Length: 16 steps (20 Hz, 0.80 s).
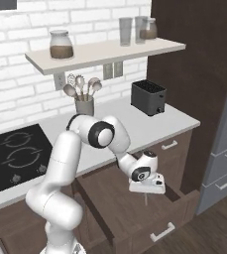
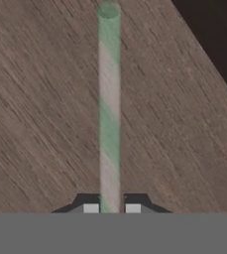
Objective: Take a straw from the drawer in front and place it inside the glass cup on the dining counter.
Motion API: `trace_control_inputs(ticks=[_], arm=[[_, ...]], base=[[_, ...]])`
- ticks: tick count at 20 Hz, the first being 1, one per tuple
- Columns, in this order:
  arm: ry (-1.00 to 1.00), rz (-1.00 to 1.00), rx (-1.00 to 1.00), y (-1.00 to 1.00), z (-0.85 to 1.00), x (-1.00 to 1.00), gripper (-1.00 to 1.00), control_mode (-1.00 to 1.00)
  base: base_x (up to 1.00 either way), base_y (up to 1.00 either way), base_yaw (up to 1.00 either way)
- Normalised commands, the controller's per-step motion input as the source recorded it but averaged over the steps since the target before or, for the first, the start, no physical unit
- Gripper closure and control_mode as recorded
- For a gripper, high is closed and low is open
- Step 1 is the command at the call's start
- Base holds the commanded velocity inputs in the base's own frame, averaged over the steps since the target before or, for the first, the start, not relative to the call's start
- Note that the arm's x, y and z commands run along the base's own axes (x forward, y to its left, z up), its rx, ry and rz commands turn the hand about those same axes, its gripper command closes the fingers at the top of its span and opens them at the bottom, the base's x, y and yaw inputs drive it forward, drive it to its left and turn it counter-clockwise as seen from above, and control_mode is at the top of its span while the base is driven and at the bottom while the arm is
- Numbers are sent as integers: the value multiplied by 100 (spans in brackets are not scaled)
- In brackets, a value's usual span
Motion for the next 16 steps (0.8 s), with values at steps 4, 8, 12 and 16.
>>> trace_control_inputs(ticks=[4,8,12,16], arm=[[8,0,-1,0,36,-8,100,-100],[10,0,-9,0,72,-10,100,-100],[0,0,-9,0,76,-12,100,-100],[-1,0,-3,2,82,-29,100,-100]], base=[[0,0,0],[0,0,0],[0,0,0],[0,0,0]])
